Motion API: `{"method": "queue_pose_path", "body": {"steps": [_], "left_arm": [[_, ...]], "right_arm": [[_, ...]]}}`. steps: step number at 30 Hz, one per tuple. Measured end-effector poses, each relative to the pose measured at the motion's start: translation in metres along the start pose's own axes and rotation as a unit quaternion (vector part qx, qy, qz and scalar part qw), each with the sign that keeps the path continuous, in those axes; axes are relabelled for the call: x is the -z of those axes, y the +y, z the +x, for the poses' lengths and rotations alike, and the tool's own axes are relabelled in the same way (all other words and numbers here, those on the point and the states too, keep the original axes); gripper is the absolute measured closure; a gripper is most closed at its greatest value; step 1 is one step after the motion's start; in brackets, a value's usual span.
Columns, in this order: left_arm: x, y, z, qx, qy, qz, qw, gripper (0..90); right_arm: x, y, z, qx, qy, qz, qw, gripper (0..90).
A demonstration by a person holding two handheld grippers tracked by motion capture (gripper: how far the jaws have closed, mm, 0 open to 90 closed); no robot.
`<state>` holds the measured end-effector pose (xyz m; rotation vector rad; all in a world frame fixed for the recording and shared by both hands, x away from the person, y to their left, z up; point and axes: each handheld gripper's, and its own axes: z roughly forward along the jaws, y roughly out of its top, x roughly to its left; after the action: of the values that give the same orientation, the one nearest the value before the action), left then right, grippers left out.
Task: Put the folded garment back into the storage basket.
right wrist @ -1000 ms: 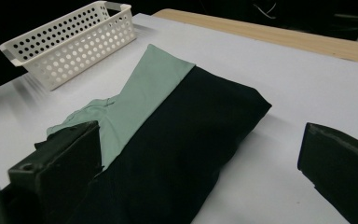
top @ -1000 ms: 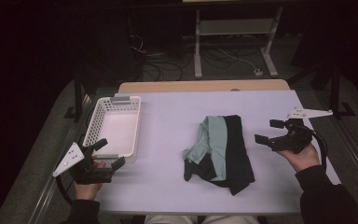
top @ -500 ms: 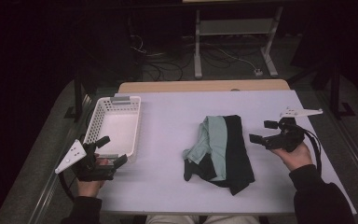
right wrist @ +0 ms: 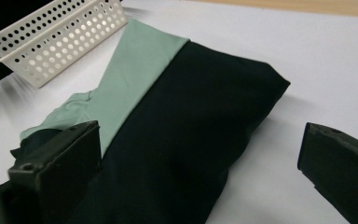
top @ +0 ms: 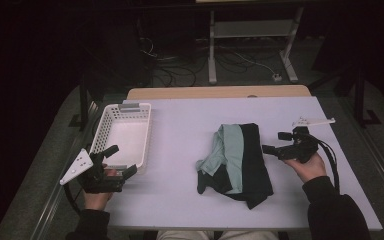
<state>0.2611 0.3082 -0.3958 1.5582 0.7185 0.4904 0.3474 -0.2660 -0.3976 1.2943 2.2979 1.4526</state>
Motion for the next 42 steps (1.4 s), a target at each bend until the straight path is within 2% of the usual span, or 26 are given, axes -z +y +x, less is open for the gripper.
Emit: {"method": "queue_pose_path", "body": {"steps": [14, 24, 31, 38, 42], "left_arm": [[0.000, 0.000, 0.000, 0.000, 0.000, 0.000, 1.0000, 0.0], [0.001, -0.001, 0.001, 0.002, 0.001, -0.001, 1.0000, 0.0], [0.001, -0.001, 0.001, 0.003, 0.000, -0.001, 1.0000, 0.0], [0.001, -0.001, 0.001, 0.003, -0.001, -0.001, 1.0000, 0.0], [0.000, -0.001, 0.000, -0.001, -0.003, 0.001, 1.0000, 0.0]], "right_arm": [[-0.018, -0.007, -0.008, -0.020, 0.000, 0.019, 0.9996, 0.0], [-0.030, -0.014, -0.013, -0.031, 0.002, 0.044, 0.9985, 0.0], [-0.034, -0.024, -0.022, -0.055, 0.003, 0.060, 0.9967, 0.0], [-0.038, -0.026, -0.024, -0.053, 0.013, 0.070, 0.9961, 0.0], [-0.043, -0.028, -0.023, -0.048, 0.018, 0.086, 0.9950, 1.3]]}}
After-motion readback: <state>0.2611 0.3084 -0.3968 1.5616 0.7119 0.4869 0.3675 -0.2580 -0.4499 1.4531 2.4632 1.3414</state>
